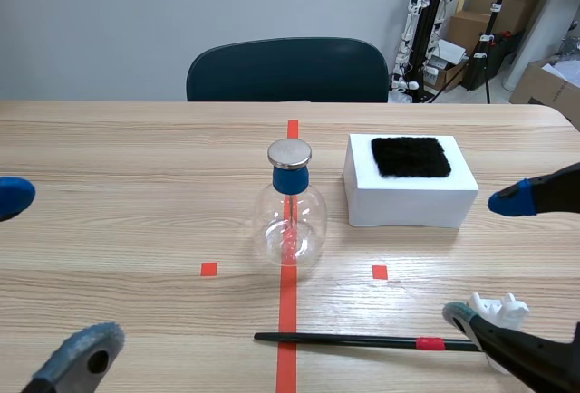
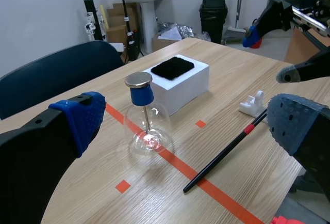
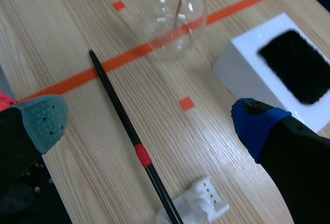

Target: Do the electroscope experiment. return to the home posture

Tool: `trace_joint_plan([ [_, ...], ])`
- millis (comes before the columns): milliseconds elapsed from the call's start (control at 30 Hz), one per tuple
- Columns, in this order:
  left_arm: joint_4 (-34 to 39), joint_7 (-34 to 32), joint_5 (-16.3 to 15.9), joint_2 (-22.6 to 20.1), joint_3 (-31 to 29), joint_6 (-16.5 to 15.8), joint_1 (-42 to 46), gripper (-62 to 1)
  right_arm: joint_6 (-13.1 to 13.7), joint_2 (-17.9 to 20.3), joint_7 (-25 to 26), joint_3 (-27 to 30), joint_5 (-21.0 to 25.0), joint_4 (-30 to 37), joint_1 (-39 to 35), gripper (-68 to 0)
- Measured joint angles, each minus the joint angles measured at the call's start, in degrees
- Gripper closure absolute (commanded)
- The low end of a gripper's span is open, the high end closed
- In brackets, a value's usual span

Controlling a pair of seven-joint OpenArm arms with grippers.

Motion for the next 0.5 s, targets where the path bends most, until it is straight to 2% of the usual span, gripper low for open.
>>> trace_joint_plan([
  [133, 2.3, 1.9, -0.1, -1.0, 2.1, 2.1, -0.5, -62.3, 0.0, -1.6, 6.0, 0.0, 0.0, 1.3, -3.0, -67.9],
  [300, 2.3, 5.8, 0.0, -1.1, 5.2, 3.8, -1.9, -62.3, 0.0, -1.1, 15.0, -1.0, 0.0, 1.3, -3.7, -67.9],
  [500, 2.3, 7.1, 0.0, -3.3, 7.6, 5.0, -4.0, -62.3, 0.0, 2.7, 15.3, -5.4, -0.1, 1.3, -3.7, -67.9],
])
